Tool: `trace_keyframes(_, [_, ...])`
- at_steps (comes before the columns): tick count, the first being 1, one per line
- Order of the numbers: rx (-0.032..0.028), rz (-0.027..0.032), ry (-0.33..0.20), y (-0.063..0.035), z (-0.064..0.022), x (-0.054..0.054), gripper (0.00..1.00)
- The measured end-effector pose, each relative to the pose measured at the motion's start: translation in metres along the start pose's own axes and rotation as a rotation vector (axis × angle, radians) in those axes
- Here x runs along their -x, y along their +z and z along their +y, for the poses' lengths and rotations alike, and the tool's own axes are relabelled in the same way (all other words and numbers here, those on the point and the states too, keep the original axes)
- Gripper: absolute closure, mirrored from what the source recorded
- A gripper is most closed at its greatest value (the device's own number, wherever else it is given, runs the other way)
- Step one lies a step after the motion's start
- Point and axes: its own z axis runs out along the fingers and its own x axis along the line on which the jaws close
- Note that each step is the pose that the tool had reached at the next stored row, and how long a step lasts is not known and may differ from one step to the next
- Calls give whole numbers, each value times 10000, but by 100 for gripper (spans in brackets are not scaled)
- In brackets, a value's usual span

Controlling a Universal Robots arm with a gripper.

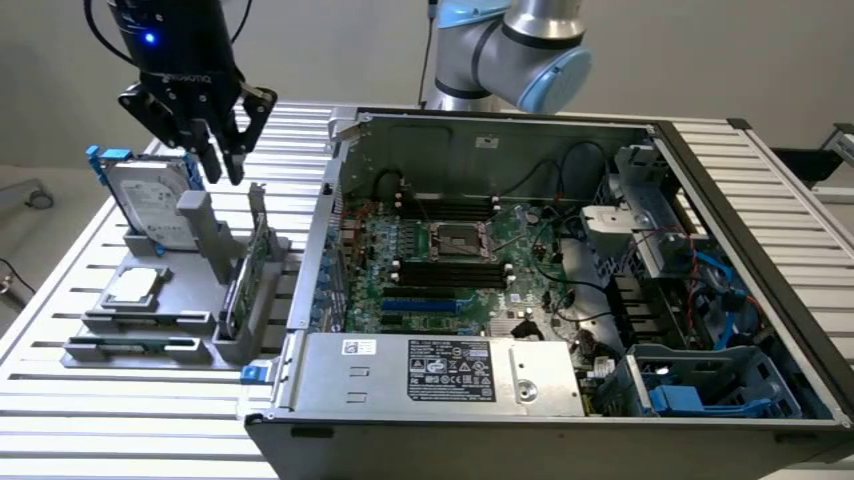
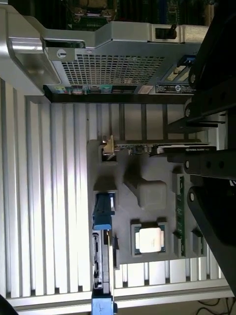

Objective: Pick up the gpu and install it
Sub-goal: 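Pick up the gpu and move the gpu toward the slot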

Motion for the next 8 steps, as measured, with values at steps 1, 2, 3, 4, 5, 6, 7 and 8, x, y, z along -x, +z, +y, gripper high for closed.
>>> trace_keyframes(1, [0, 0, -3, 17, -10, 0, 70])
trace_keyframes(2, [0, 0, -11, 36, -20, 1, 70])
trace_keyframes(3, [-1, 1, -22, 54, -28, 1, 70])
trace_keyframes(4, [-1, 0, -34, 73, -35, 1, 70])
trace_keyframes(5, [0, 0, -46, 91, -43, 2, 70])
trace_keyframes(6, [-1, 0, -59, 109, -50, 2, 70])
trace_keyframes(7, [0, -1, -72, 127, -57, 3, 70])
trace_keyframes(8, [0, -1, -86, 145, -65, 3, 70])
